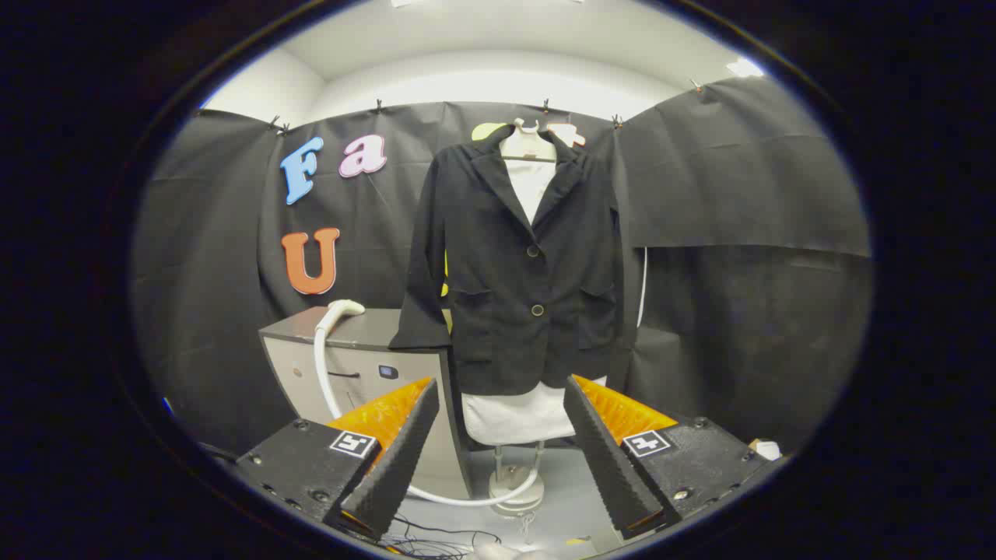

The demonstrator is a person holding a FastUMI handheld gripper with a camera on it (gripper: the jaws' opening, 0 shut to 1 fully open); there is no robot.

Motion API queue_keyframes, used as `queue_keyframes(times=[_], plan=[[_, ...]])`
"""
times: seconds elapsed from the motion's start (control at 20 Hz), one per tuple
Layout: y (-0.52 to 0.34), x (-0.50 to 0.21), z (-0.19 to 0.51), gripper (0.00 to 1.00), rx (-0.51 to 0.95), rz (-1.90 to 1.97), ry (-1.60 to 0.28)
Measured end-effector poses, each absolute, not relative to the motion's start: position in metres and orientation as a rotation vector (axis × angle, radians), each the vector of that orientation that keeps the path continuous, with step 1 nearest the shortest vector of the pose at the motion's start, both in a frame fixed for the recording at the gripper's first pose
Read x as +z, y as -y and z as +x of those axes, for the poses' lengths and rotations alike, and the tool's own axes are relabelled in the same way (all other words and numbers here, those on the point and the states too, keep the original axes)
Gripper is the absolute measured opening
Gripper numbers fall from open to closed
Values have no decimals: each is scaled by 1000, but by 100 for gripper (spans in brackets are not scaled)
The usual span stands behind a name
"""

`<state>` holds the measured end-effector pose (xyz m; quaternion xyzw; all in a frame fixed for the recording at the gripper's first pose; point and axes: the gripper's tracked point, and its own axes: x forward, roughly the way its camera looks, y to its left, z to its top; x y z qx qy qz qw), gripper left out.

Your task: Iron the clothes twice with a garment steamer, once on the left side and once on the right side.

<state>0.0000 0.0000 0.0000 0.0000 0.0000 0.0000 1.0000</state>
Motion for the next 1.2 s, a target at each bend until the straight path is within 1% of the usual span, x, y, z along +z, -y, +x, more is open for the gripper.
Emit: queue_keyframes(times=[0.3,0.75,0.95,1.2], plan=[[-2,1,-1,100,-26,-3,7],[-21,2,15,100,-17,-1,-13],[-48,6,46,100,19,-9,-47],[-110,23,111,100,109,-20,-86]])
